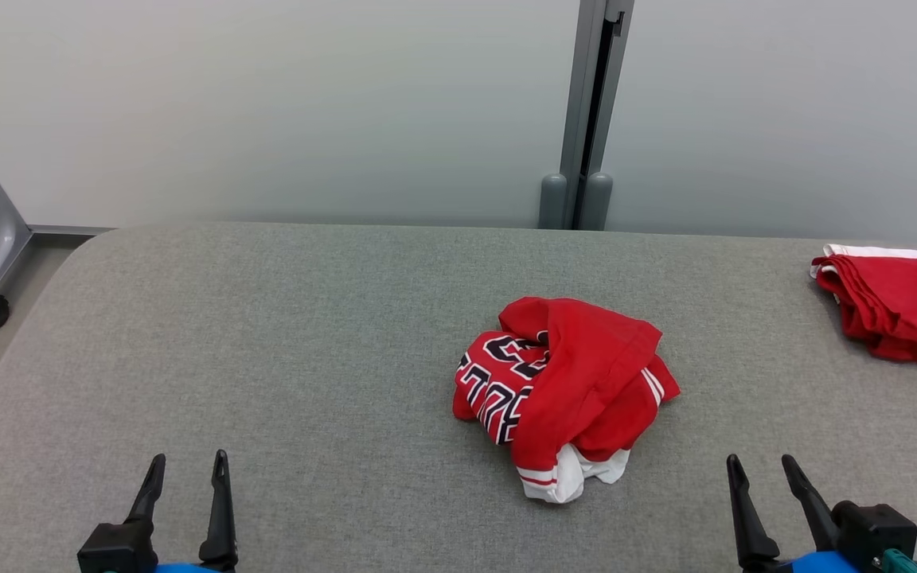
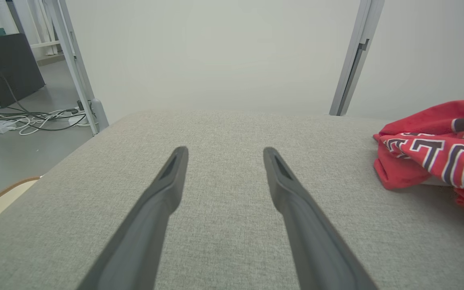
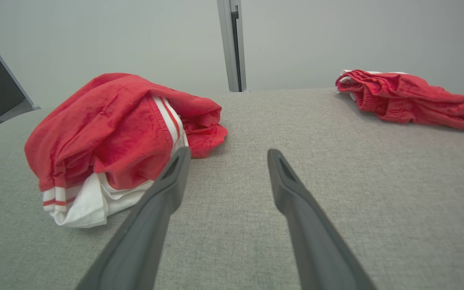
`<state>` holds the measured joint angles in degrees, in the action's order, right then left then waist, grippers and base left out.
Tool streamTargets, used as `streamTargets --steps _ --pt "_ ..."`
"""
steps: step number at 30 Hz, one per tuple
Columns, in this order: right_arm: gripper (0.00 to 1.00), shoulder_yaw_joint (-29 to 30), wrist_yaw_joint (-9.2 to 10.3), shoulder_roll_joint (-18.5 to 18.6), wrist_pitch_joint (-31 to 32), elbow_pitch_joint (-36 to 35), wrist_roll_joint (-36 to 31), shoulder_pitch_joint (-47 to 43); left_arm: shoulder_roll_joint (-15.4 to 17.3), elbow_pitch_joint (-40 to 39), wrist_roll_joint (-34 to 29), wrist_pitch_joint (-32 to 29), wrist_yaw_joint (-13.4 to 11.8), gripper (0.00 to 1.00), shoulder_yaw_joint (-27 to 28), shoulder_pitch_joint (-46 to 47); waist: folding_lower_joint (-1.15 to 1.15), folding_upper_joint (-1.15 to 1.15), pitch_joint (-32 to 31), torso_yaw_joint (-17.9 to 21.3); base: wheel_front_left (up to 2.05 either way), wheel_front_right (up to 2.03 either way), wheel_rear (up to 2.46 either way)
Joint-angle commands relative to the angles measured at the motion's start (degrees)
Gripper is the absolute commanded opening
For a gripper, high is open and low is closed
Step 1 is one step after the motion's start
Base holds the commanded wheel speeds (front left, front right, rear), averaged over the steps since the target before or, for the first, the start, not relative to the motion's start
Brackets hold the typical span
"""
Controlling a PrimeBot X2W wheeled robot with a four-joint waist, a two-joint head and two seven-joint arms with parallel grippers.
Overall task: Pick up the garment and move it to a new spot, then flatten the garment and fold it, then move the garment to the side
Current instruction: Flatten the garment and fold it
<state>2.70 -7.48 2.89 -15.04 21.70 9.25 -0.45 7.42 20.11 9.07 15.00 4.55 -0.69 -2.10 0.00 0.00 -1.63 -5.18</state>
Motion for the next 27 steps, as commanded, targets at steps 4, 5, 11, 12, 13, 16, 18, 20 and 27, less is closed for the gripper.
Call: streamTargets --steps 4,5,11,12,13,16,18,20,27 --pt "1.0 -0.05 -0.03 0.0 -0.2 0.25 0.24 0.01 -0.11 0.02 -0.7 0.26 0.3 1.0 0.67 0.5 0.0 0.0 -0.07 0.09 0.0 0.0 0.0" --pt "1.0 -0.07 -0.03 0.0 -0.2 0.24 0.23 -0.04 -0.17 0.03 -0.86 0.26 0.34 1.0 0.79 0.47 0.0 0.0 -0.09 0.1 0.0 0.0 0.0" --pt "1.0 -0.05 -0.03 0.0 -0.2 0.37 0.2 -0.11 -0.58 -0.14 -1.61 0.26 0.45 1.0 1.21 0.18 0.0 0.0 -0.21 0.15 0.0 0.0 0.0" --pt "1.0 -0.07 -0.03 0.0 -0.2 0.38 0.21 -0.14 -0.6 -0.14 -1.66 0.26 0.51 1.0 1.26 0.13 0.0 0.0 -0.24 0.16 0.0 0.0 0.0" --pt "1.0 -0.1 -0.03 0.0 -0.2 0.37 0.23 -0.16 -0.63 -0.13 -1.66 0.26 0.51 1.0 1.27 0.1 0.0 0.0 -0.25 0.17 0.0 0.0 0.0" --pt "1.0 -0.04 -0.03 0.0 -0.2 0.39 0.35 -0.18 -0.8 -0.18 -2.05 0.26 0.67 1.0 1.32 0.05 0.0 0.0 -0.25 0.14 0.0 0.0 0.0" --pt "1.0 0.01 -0.03 0.0 -0.2 0.58 0.35 0.25 -0.93 -0.21 -2.13 0.26 0.74 1.0 1.4 0.11 0.0 0.0 -0.21 0.07 0.0 0.0 0.0" --pt "1.0 -0.43 -0.03 0.09 -0.2 0.63 -0.03 1.6 -1.07 -0.26 -2.31 0.26 0.78 1.0 1.44 0.3 0.0 0.0 -0.09 -0.04 0.0 0.0 0.0" --pt "1.0 -4.58 -0.03 3.15 -0.13 2.95 -0.61 11.97 -1.46 -0.46 -2.89 0.26 0.92 1.0 1.18 1.61 0.0 0.0 1.34 -0.66 0.0 0.0 0.0"
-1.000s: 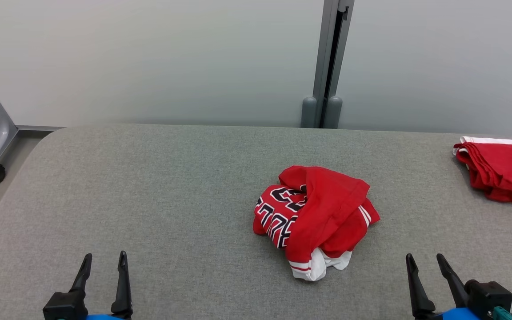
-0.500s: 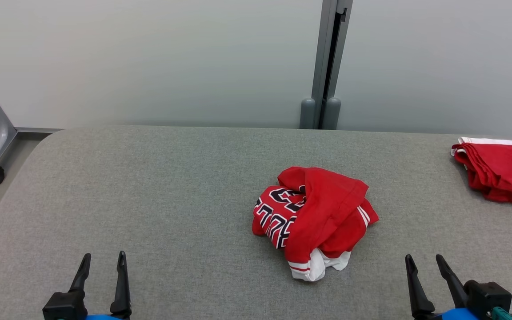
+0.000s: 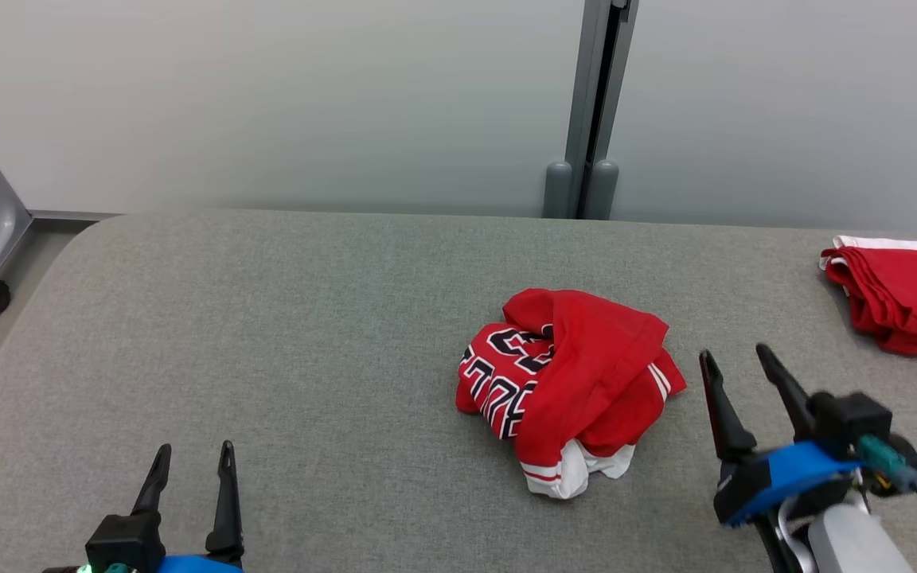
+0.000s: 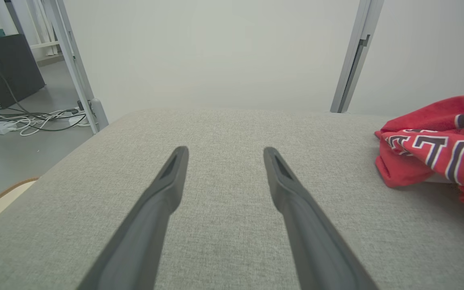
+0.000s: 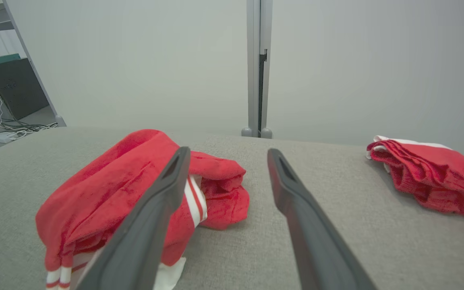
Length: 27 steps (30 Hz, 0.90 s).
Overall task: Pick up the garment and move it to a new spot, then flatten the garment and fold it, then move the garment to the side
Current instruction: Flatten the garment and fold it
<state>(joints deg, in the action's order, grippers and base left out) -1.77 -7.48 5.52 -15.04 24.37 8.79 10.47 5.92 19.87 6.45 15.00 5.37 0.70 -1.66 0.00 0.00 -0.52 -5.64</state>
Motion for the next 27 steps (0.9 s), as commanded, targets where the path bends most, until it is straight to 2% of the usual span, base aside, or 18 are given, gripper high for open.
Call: streamTargets --steps 1,6,13,20,27 --pt "1.0 -0.84 -0.03 0.99 0.33 1.32 -0.22 3.42 -0.01 -0.23 -0.39 0.26 0.16 1.0 -0.3 1.31 0.0 0.0 0.52 -0.32 0.0 0.0 0.0" --pt "1.0 -4.38 -0.03 3.59 4.64 8.53 0.7 16.34 -0.39 -0.65 -0.72 0.26 0.37 1.0 -0.76 3.03 0.0 0.0 3.17 -1.56 0.0 0.0 0.0" --pt "1.0 -8.1 -0.03 5.19 12.76 23.91 3.32 29.77 -1.36 -1.2 -1.03 0.26 0.7 1.0 -2.21 6.17 0.0 0.0 7.36 -4.44 0.0 0.0 0.0" --pt "1.0 -9.77 -0.03 5.29 14.71 37.01 7.27 31.09 -2.02 -1.46 -1.0 0.26 0.72 1.0 -2.89 7.97 0.0 0.0 8.69 -6.57 0.0 0.0 0.0" --pt "1.0 -11.02 -0.03 3.4 15.06 42.33 13.08 28.72 -2.36 -1.69 -0.94 0.26 0.63 1.0 -2.39 7.83 0.0 0.0 9.08 -6.67 0.0 0.0 0.0"
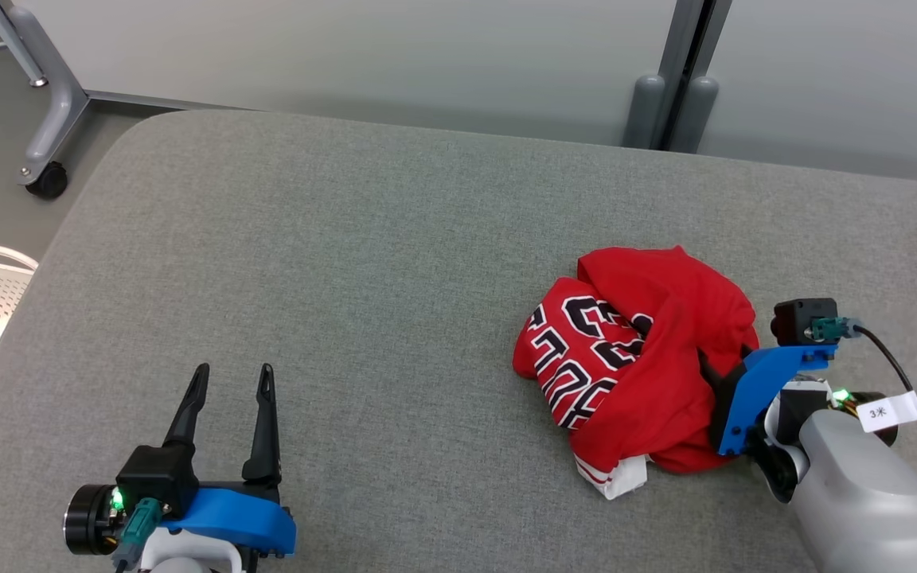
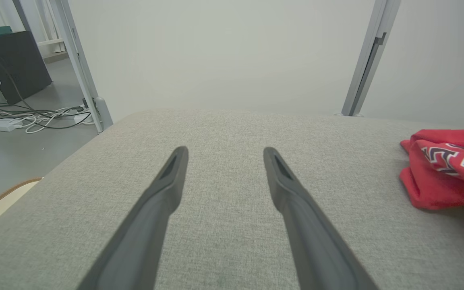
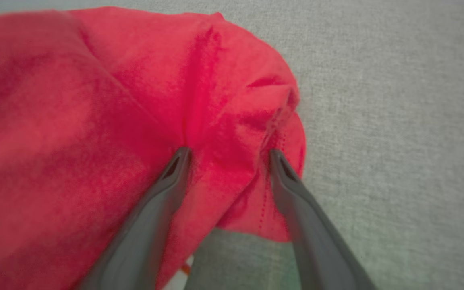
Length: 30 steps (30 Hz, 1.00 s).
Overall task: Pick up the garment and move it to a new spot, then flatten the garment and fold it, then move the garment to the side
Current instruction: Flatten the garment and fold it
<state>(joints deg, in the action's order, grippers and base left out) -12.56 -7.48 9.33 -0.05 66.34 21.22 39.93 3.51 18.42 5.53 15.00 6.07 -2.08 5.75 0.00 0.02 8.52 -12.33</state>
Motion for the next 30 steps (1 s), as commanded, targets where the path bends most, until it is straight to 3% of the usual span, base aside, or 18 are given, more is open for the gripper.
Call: streamTargets --steps 1,3,11,20,24,30 --pt "0.45 -0.61 -0.03 -0.51 -0.46 0.48 1.19 -0.8 0.02 -0.2 -0.04 0.26 -0.07 1.0 0.43 0.49 0.0 -0.02 0.06 0.02 0.0 0.0 0.0" --pt "0.0 -1.21 -0.03 -0.68 -3.18 -0.68 2.31 -0.68 -0.09 0.04 -0.03 0.26 -0.07 1.0 0.51 0.56 0.0 -0.02 -0.23 0.07 0.0 0.0 0.0" --pt "0.0 -6.45 -0.03 -0.58 -13.27 -5.04 2.47 1.66 -0.25 0.5 -0.23 0.26 -0.12 1.0 1.1 -0.9 0.0 -0.02 -3.69 0.17 0.0 0.0 0.0" --pt "0.0 -16.18 -0.03 -5.02 -15.07 -15.02 4.04 3.34 -0.36 -0.36 0.02 0.26 0.14 1.0 1.65 -2.01 0.0 -0.02 -4.66 -1.04 0.0 0.0 0.0" --pt "0.0 -24.46 -0.03 -6.34 -15.12 -19.58 6.55 1.21 -0.43 -0.58 0.18 0.26 0.22 1.0 1.91 -2.38 0.0 -0.02 -4.5 -1.98 0.0 0.0 0.0" --pt "0.0 -42.95 -0.02 -6.24 -14.41 -28.69 15.76 -2.89 -0.55 -0.3 0.36 0.26 0.33 1.0 1.02 -1.59 0.0 -0.02 -3.63 -3.81 0.0 0.0 0.0"
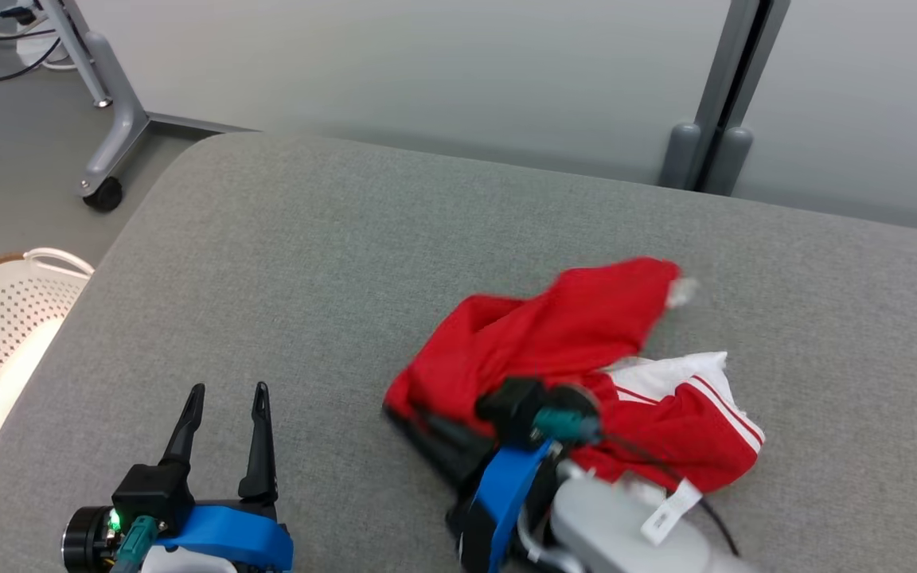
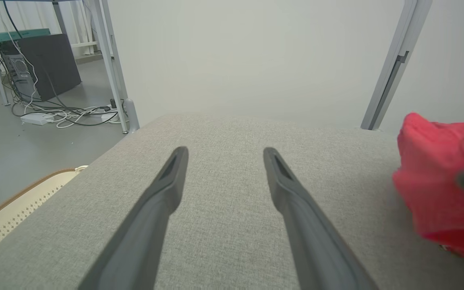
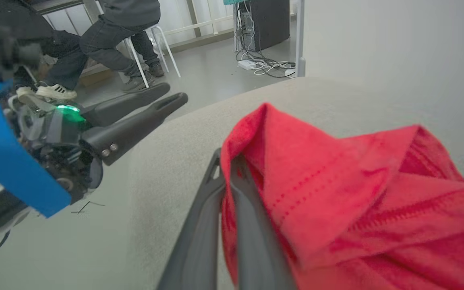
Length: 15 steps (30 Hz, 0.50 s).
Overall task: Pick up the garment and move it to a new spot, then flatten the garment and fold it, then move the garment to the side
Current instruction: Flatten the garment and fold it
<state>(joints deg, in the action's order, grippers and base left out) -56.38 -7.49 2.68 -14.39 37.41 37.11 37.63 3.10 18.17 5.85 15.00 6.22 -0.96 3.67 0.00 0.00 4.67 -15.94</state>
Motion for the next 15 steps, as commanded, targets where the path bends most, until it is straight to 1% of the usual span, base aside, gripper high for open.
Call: streamTargets --steps 1,4,6,7,9,11,15 --pt "0.0 -1.98 -0.01 0.43 0.45 -0.36 0.74 -1.06 -0.14 -0.08 0.07 0.26 0.12 1.0 -0.24 0.66 0.0 0.0 0.42 -0.39 0.0 0.0 0.0" --pt "0.0 -8.12 -0.02 0.38 1.3 -0.83 3.75 -1.73 -0.17 0.04 0.42 0.26 0.09 1.0 -0.48 1.12 0.0 0.0 0.98 -0.8 0.0 0.0 0.0" --pt "0.64 -9.87 -0.02 0.41 1.2 0.01 5.01 -1.28 -0.2 0.13 0.59 0.26 0.01 1.0 -0.43 1.27 0.0 0.0 1.22 -0.77 0.0 0.0 0.0" --pt "1.0 -10.35 -0.02 0.39 1.0 0.57 5.72 -0.97 -0.21 0.13 0.61 0.26 -0.1 1.0 -0.32 1.26 0.0 0.0 1.29 -0.59 0.0 0.0 0.0" --pt "1.0 -10.54 -0.02 0.34 0.49 1.78 6.47 -0.36 -0.22 0.21 0.66 0.26 -0.34 1.0 -0.15 0.97 0.0 0.0 1.12 0.06 0.0 0.0 0.0" --pt "1.0 -9.42 -0.02 0.34 -0.14 3.17 6.87 0.32 -0.23 0.41 0.8 0.26 -0.45 1.0 0.08 0.51 0.0 0.0 0.74 0.89 0.0 0.0 0.0" --pt "1.0 -3.4 -0.02 0.37 -0.78 7.2 5.38 2.14 -0.22 0.46 0.74 0.26 -0.61 1.0 0.95 -0.67 0.0 0.0 -0.71 3.12 0.0 0.0 0.0"
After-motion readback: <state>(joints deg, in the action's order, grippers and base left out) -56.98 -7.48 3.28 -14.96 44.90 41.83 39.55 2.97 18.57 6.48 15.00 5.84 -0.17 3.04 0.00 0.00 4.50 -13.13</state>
